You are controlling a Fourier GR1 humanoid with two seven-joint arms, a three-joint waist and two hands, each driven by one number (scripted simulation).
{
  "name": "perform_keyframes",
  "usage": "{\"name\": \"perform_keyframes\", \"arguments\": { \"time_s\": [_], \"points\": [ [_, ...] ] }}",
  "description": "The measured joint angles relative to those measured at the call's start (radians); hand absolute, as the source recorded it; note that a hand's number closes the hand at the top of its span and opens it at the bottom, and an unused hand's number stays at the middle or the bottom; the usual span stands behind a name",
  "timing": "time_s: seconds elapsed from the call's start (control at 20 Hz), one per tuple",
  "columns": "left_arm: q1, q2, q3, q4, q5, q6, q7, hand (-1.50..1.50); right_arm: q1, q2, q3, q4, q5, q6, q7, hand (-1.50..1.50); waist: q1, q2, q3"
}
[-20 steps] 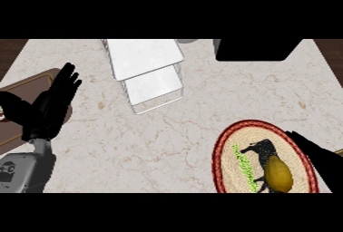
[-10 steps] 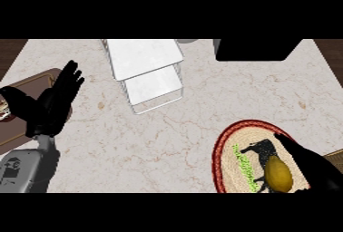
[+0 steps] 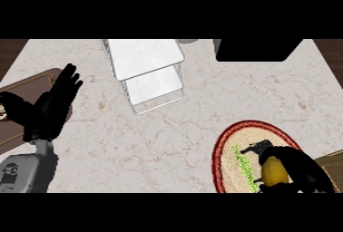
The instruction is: Pick the lemon from the placemat and place it in the tiered shelf
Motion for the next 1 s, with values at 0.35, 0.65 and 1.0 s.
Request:
{"name": "perform_keyframes", "arguments": {
  "time_s": [0.35,0.65,1.0],
  "points": [
    [-0.019,-0.010,-0.002,-0.009,-0.006,-0.009,0.017,0.00,-0.084,0.134,0.162,0.019,0.167,-0.083,0.031,1.50,0.023,0.002,-0.001],
    [-0.060,-0.029,-0.046,-0.005,-0.005,-0.037,0.021,0.00,-0.261,0.312,0.415,0.081,0.284,-0.100,0.178,1.50,0.125,0.015,-0.004],
    [-0.091,-0.048,-0.076,0.013,-0.010,-0.045,0.025,0.00,-0.449,0.359,0.562,0.116,0.266,-0.263,0.344,1.50,0.166,0.021,0.001]
  ]
}}
